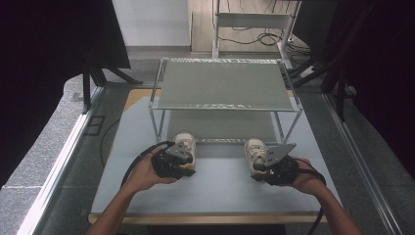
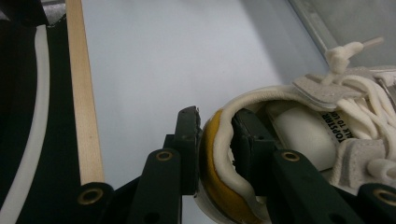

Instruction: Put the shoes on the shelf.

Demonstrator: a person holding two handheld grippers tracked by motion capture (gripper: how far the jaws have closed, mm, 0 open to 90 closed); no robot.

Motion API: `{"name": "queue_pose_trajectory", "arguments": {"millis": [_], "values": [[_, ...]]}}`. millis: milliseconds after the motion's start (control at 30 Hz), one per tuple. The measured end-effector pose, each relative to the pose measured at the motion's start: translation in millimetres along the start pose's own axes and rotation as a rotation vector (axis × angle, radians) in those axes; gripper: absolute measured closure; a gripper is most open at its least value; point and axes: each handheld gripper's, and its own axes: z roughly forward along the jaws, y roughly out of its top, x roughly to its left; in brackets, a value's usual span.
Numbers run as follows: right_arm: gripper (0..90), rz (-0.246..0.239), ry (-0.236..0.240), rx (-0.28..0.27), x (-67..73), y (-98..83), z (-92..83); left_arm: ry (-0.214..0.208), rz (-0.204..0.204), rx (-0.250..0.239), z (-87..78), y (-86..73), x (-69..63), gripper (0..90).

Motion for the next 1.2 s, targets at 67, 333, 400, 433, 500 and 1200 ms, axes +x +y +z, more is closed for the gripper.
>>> {"name": "queue_pose_trajectory", "arguments": {"millis": [67,333,400,433,500,1200], "values": [[72.8,-0.009,-0.005,0.001,-1.2,4.6,1.0,0.001,0.005,-0.005,-0.4,4.3,2.8,73.4],[72.7,-0.039,0.002,0.008,-9.2,19.7,7.8,0.022,0.046,-0.015,7.1,20.3,11.1,73.4],[72.7,-0.044,-0.001,0.011,-11.5,22.5,9.5,0.02,0.058,-0.013,9.7,24.0,13.0,73.4],[72.7,-0.046,-0.002,0.012,-13.2,24.3,10.7,0.021,0.068,-0.006,11.2,25.9,13.7,73.4],[72.6,-0.052,0.0,0.015,-15.8,26.5,12.3,0.022,0.082,0.005,14.1,29.1,14.6,73.4],[72.5,-0.065,-0.036,0.02,-47.1,41.1,32.5,-0.001,0.163,-0.005,50.3,56.5,31.3,73.2]]}}
